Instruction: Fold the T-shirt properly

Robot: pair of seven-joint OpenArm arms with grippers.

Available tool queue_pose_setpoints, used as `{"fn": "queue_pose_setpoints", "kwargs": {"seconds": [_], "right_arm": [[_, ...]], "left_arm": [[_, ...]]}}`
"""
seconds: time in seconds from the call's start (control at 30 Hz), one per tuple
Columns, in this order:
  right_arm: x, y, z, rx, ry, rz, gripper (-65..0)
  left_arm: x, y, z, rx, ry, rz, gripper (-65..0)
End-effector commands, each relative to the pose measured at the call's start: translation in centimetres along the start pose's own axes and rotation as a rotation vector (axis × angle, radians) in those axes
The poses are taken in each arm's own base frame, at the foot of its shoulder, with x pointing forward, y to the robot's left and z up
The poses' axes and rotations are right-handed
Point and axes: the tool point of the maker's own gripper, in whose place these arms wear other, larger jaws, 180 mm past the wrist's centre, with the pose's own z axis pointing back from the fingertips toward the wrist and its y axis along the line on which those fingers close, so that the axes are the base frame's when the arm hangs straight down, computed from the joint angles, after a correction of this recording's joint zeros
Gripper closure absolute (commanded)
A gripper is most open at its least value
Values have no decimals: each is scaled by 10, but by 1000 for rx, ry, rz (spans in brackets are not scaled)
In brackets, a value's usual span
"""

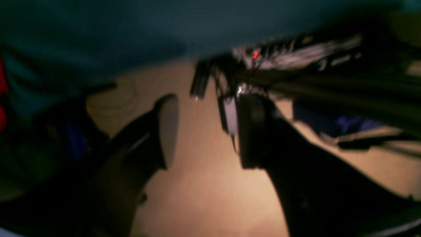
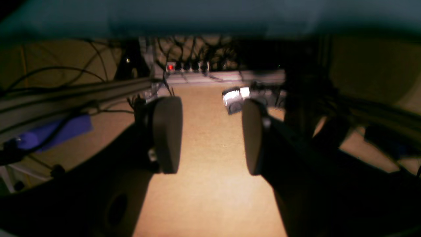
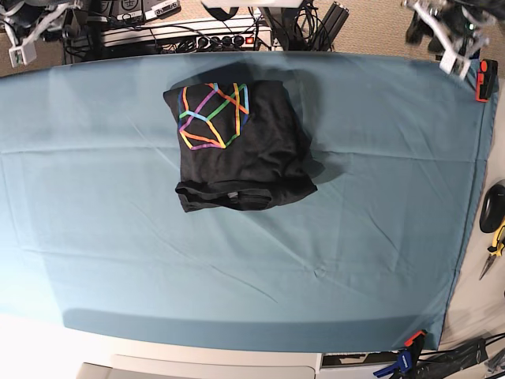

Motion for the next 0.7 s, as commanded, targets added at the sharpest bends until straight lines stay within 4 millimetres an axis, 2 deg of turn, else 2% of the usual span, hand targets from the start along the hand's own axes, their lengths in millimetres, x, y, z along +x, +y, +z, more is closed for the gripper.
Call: {"fn": "queue_pose_setpoints", "kwargs": {"seconds": [0.0,0.17,0.27,0.37,0.47,0.57,0.67], "right_arm": [[-3,-7,2,-4,-4,-15,-291],[-56,-18,-23,55,98,-196,-291],[-90,-12,-44,102,165,-290,-291],[-124,-4,-68,114,252,-311,-291],[-147,9,-94,132,316,-296,-291],[-157,24,-120,152,339,-259,-291],[-165,34,-148,155,366,-186,-291]], "left_arm": [[-9,1,3,-7,16,12,-274],[-63,7,-6,-63,125,165,-274],[-93,-2,-10,-155,173,249,-274],[-122,-12,-17,-215,230,318,-274],[-151,-37,-25,-310,298,343,-274],[-174,-67,-37,-401,347,345,-274],[-199,-83,-56,-416,416,280,-274]]}}
